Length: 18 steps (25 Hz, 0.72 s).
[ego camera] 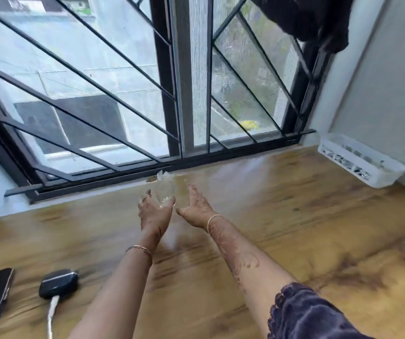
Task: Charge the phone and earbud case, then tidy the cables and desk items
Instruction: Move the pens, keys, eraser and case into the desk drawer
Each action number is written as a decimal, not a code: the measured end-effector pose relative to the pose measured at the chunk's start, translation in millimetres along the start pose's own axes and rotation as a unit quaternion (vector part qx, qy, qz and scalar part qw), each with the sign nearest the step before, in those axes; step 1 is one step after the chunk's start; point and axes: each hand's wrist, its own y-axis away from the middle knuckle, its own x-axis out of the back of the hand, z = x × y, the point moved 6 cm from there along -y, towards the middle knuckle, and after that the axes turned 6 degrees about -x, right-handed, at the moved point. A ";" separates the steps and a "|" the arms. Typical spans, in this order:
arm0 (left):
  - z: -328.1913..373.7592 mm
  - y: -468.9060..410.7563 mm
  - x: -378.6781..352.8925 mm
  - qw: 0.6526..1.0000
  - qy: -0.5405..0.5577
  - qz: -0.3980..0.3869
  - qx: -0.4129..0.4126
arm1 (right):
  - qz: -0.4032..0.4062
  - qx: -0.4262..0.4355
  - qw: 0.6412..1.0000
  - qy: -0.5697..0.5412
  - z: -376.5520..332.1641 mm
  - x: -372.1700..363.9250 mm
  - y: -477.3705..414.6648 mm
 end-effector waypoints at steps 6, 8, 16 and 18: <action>-19.5 -36.6 -25.7 1.000 0.010 -0.023 0.015 | 0.017 0.027 0.999 -0.026 -7.1 -19.5 -33.0; -19.6 -38.4 -26.8 0.999 0.019 -0.025 0.007 | 0.022 0.021 0.999 -0.029 -6.8 -20.9 -40.0; 8.5 -9.8 -29.5 0.997 0.035 -0.046 -0.041 | 0.072 0.022 0.994 -0.077 7.8 3.5 -10.8; 27.4 12.5 -32.7 0.996 0.037 -0.052 -0.068 | 0.094 0.028 0.992 -0.074 15.7 20.7 10.0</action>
